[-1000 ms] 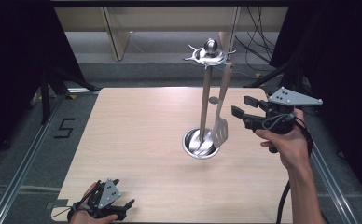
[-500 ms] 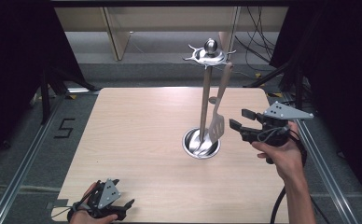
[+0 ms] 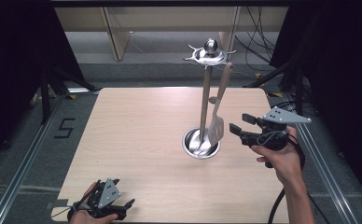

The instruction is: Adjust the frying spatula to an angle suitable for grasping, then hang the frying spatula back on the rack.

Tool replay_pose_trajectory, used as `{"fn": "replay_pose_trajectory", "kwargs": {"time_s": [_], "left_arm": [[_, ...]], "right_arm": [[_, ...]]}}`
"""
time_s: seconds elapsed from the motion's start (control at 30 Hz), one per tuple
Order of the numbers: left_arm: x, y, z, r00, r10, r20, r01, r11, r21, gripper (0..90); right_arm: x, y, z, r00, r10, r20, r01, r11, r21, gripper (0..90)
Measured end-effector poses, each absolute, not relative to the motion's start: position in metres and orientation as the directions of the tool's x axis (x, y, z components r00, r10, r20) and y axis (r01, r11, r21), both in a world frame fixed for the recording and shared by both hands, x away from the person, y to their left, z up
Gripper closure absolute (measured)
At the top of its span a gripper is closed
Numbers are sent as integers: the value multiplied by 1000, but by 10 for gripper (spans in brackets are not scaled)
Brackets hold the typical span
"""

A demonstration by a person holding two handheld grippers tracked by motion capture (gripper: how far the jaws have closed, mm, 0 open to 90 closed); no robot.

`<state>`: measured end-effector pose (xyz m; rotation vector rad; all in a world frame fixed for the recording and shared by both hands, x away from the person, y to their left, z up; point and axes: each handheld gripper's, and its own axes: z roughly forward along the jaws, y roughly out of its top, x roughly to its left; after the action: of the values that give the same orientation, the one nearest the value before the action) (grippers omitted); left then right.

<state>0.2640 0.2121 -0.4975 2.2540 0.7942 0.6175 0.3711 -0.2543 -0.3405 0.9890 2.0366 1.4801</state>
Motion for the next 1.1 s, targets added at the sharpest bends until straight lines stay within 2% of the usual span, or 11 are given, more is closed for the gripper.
{"fn": "replay_pose_trajectory", "kwargs": {"time_s": [0.1,0.23,0.27,0.33,0.37,0.63,0.67,0.7,1.1], "left_arm": [[263,213,-494,715,668,206,366,-609,704,159],[263,211,-496,711,675,198,370,-599,710,159],[264,212,-496,711,675,198,371,-599,710,159],[264,212,-495,711,675,197,371,-599,710,159],[264,213,-495,710,676,197,371,-597,711,159],[262,211,-494,716,669,198,360,-597,717,159],[262,211,-495,718,668,196,364,-600,712,159],[262,212,-496,718,669,195,365,-600,712,159],[263,211,-497,709,675,205,366,-601,710,159]], "right_arm": [[370,-252,-347,-653,753,83,327,182,927,360],[369,-249,-353,-663,745,82,333,196,922,354],[370,-249,-355,-668,742,55,311,212,927,351],[367,-248,-359,-668,741,74,342,217,914,348],[368,-248,-362,-677,733,62,322,219,921,346],[362,-245,-372,-687,724,66,343,242,908,339],[358,-243,-372,-677,731,91,373,233,898,338],[359,-244,-373,-679,732,58,345,248,905,338],[356,-251,-387,-681,729,68,378,270,885,332]]}}
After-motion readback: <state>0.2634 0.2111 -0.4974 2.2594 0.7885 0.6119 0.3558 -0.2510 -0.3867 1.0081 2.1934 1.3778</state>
